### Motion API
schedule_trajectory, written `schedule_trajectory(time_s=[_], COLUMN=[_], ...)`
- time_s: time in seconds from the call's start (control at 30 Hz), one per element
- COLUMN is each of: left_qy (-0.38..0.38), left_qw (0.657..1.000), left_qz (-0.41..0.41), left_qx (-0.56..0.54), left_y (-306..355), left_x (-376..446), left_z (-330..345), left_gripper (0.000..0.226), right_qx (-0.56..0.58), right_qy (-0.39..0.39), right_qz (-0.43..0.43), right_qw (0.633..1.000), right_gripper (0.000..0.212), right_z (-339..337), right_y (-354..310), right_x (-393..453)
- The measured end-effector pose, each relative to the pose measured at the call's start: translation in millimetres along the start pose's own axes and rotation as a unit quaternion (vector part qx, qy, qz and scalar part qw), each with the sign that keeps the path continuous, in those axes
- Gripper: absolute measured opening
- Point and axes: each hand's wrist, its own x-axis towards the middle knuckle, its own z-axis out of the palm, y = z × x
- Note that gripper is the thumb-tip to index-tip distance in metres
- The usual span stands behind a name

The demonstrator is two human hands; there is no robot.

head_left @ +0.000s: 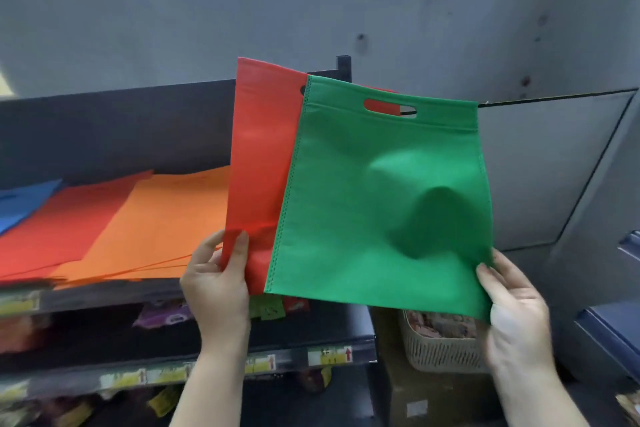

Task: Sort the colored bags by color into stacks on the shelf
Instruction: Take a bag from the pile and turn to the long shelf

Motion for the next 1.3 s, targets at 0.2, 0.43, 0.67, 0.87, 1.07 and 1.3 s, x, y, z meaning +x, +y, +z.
schedule_trajectory(time_s=[0.2, 0.43, 0.67, 0.87, 1.07, 1.3], left_qy=[0.053, 0.1, 0.122, 0.106, 0.075, 0.077], left_qw=[0.997, 0.991, 0.986, 0.984, 0.974, 0.937], left_qz=[0.038, 0.062, 0.058, 0.042, 0.017, -0.031], left_qx=[0.034, 0.066, 0.095, 0.138, 0.215, 0.339], left_y=[18, 38, 47, 45, 26, 1], left_x=[53, 114, 181, 242, 282, 316], left_z=[-94, -209, -291, -326, -343, -353], left_gripper=[0.011, 0.018, 0.022, 0.006, 0.006, 0.009], right_qx=[0.022, 0.046, 0.074, 0.091, 0.108, 0.091], right_qy=[-0.049, -0.104, -0.16, -0.185, -0.186, -0.21], right_qz=[0.062, 0.096, 0.135, 0.145, 0.143, 0.142], right_qw=[0.997, 0.989, 0.975, 0.968, 0.966, 0.963], right_gripper=[0.041, 0.034, 0.037, 0.031, 0.031, 0.03], right_z=[78, 171, 259, 314, 357, 399], right_y=[51, 108, 160, 181, 189, 217], right_x=[-44, -105, -150, -155, -140, -135])
